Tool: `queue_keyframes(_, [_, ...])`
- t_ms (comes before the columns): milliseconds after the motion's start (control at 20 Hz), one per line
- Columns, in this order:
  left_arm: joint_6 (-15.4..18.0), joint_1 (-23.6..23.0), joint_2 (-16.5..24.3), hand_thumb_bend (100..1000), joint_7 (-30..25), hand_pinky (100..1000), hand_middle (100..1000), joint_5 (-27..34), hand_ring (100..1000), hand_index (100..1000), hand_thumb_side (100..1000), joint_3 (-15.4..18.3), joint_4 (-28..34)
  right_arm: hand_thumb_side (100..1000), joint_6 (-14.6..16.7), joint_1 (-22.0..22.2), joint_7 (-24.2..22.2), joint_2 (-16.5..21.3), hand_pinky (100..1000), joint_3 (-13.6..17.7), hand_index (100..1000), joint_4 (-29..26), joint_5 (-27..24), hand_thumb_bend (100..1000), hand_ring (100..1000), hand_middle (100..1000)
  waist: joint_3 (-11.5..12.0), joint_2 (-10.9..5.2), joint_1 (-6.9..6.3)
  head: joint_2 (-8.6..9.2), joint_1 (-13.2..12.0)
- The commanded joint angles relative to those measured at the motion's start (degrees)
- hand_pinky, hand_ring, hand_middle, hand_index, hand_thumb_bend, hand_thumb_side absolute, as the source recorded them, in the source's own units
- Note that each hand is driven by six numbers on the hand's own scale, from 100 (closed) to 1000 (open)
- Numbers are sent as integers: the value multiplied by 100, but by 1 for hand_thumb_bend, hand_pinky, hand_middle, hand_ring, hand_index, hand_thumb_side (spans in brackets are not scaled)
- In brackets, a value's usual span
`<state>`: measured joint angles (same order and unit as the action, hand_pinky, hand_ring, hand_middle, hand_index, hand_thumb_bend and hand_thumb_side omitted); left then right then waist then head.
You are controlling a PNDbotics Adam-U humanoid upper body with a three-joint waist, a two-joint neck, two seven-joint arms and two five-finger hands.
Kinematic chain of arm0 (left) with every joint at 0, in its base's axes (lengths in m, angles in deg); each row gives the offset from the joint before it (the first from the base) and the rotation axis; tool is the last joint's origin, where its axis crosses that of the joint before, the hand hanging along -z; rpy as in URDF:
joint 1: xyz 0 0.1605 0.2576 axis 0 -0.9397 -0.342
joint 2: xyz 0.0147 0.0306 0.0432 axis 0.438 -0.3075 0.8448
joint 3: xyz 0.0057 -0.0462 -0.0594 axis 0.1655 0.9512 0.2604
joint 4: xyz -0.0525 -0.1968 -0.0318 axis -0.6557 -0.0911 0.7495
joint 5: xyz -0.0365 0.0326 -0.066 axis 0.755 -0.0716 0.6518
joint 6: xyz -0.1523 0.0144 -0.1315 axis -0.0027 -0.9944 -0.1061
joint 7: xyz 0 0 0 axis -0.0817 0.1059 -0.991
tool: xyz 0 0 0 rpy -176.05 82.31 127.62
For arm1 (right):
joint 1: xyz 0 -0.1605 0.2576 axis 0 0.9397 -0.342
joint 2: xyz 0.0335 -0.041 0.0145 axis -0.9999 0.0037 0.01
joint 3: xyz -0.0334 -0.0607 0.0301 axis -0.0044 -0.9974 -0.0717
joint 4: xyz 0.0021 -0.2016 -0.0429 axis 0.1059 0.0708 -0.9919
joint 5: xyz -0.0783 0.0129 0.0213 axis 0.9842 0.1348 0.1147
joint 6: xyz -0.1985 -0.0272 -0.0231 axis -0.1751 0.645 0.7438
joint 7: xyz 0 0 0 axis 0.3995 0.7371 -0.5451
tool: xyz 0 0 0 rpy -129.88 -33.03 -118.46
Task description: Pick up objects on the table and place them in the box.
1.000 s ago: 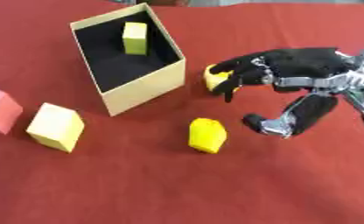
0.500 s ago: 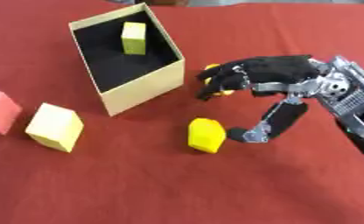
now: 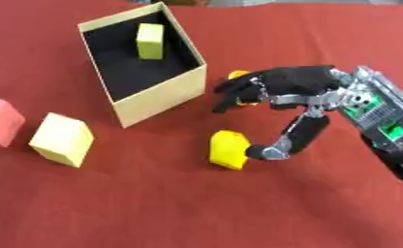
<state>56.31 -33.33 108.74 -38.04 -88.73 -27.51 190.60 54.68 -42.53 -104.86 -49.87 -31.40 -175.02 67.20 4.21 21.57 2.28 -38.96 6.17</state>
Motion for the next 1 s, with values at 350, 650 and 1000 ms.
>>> queue_keyframes(350, [-5, 32, 46, 130, -13, 640, 692, 27, 671, 809, 735, 5, 90, 494, 1185, -21, -1301, 44, 958, -37, 898, 123, 67, 241, 1000, 712, 34, -87, -7, 22, -2])
queue_keyframes(650, [-13, 38, 42, 129, -19, 640, 693, 32, 671, 809, 737, -7, 90, 477, 1279, 26, -1420, 27, 957, -54, 886, 215, 188, 284, 1000, 708, 53, -70, -13, 27, 2])
queue_keyframes(1000, [-18, 47, 35, 127, -29, 639, 693, 44, 675, 809, 740, -24, 90, 469, 1424, 31, -1446, -12, 957, -94, 887, 376, 408, 311, 1000, 717, 75, -45, -31, 42, 12])
